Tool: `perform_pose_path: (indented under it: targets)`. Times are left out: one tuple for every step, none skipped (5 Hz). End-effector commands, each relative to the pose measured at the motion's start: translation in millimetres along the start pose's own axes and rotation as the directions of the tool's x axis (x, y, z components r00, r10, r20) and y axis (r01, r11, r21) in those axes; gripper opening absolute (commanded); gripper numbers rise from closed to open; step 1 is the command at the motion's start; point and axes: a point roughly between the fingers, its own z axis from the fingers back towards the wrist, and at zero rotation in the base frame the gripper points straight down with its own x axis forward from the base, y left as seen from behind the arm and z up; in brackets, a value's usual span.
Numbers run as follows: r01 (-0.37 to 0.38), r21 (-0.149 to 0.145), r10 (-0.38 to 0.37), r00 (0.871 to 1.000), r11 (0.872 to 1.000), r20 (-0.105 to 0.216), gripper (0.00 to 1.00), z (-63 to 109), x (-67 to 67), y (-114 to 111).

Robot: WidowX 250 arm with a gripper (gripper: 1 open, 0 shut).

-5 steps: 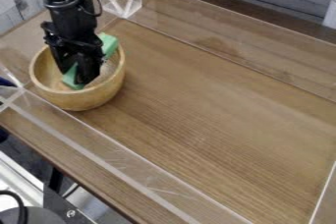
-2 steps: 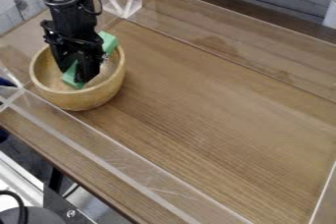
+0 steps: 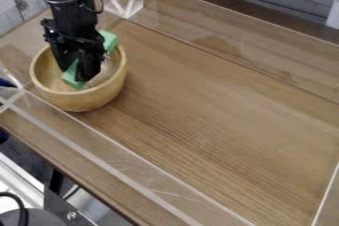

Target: Put the green block in the brown bowl

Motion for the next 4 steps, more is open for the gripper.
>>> perform_pose_path:
  targets:
    - [0.005, 0.035, -0.006, 0.999, 0.999, 0.045, 0.0, 14.7, 12.5, 5.0]
    - [0.003, 0.035, -0.005, 0.999, 0.999, 0.04, 0.0, 14.1, 14.1, 4.2]
    - [0.001, 0.035, -0.003, 0.999, 0.999, 0.035, 0.0, 13.9, 15.3, 3.5]
    - [-0.001, 0.035, 0.0, 1.0, 0.999, 0.03, 0.0, 13.7, 16.5, 2.8]
